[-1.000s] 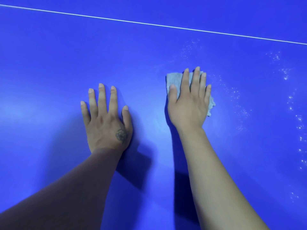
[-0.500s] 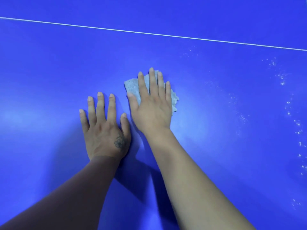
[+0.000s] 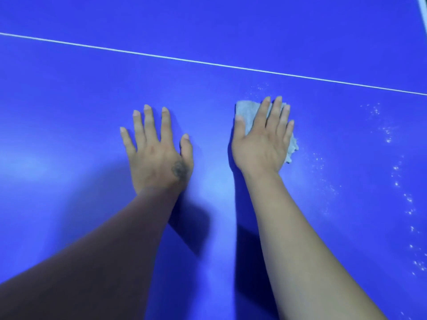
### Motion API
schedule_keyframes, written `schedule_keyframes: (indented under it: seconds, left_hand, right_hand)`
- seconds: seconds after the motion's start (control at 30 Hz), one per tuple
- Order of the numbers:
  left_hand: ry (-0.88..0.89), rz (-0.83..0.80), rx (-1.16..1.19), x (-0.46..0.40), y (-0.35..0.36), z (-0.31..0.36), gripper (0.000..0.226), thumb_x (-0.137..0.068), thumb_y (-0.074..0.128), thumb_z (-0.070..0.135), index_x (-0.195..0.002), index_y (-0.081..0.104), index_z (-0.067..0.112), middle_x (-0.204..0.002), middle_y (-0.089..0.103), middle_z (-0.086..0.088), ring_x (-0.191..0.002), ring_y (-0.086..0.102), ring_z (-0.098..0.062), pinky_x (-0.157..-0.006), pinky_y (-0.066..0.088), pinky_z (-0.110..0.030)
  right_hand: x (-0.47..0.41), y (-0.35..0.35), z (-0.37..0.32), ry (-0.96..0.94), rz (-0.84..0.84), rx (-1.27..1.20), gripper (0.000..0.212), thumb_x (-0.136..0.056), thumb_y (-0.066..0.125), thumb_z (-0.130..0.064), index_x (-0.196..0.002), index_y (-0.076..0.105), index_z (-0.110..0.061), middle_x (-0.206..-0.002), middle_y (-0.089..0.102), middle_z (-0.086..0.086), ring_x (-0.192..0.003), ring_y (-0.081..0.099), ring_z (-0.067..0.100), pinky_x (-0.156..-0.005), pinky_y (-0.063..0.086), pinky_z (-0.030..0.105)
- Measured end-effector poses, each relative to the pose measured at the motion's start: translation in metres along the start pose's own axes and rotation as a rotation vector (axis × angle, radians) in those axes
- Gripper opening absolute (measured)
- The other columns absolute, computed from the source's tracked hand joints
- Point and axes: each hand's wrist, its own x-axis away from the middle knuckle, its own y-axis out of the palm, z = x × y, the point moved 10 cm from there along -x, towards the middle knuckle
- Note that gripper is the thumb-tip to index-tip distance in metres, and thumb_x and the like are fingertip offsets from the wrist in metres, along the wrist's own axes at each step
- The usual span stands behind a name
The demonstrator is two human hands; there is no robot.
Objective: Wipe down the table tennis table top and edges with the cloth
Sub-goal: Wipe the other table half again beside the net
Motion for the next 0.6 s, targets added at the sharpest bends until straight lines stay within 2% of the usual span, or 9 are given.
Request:
schedule_keyframes:
  seconds: [0.23, 0.37, 0.5, 0.6]
  left_hand:
    - [-0.019, -0.053, 0.02, -0.003, 0.001, -0.002, 0.074, -0.105, 0.026, 0.056, -0.17, 0.023, 0.02, -0.177, 0.015, -0.013, -0.165, 0.008, -0.032, -0.131, 0.009, -0.06]
    - [-0.032, -0.074, 0.037, -0.003, 0.003, -0.005, 0.075, -0.104, 0.026, 0.058, -0.17, 0.022, 0.022, -0.178, 0.013, -0.011, -0.165, 0.005, -0.029, -0.132, 0.007, -0.058]
    - [-0.04, -0.086, 0.042, -0.003, 0.005, -0.006, 0.076, -0.104, 0.026, 0.059, -0.17, 0.023, 0.022, -0.178, 0.012, -0.01, -0.165, 0.004, -0.028, -0.132, 0.005, -0.057]
    - [-0.041, -0.088, 0.04, -0.003, 0.003, -0.005, 0.076, -0.104, 0.025, 0.059, -0.17, 0.021, 0.022, -0.178, 0.011, -0.009, -0.165, 0.004, -0.027, -0.132, 0.004, -0.056]
  right_hand:
    - [-0.062, 0.007, -0.068, -0.102, -0.023, -0.007, 0.075, -0.11, 0.024, -0.055, -0.173, 0.008, -0.017, -0.18, -0.003, 0.008, -0.166, -0.008, 0.028, -0.134, -0.006, 0.049]
    - [-0.04, 0.013, -0.105, -0.247, -0.029, 0.0, 0.069, -0.113, 0.02, -0.051, -0.173, 0.01, -0.02, -0.181, -0.002, 0.006, -0.167, -0.006, 0.026, -0.134, -0.005, 0.047]
    - [0.014, 0.01, -0.09, -0.336, 0.01, -0.05, 0.062, -0.114, 0.019, -0.045, -0.171, 0.021, -0.02, -0.18, 0.008, 0.005, -0.167, 0.002, 0.025, -0.135, 0.003, 0.047]
    - [0.037, 0.002, -0.054, -0.291, 0.007, -0.042, 0.063, -0.114, 0.017, -0.047, -0.171, 0.023, -0.021, -0.18, 0.01, 0.004, -0.167, 0.003, 0.024, -0.135, 0.006, 0.047]
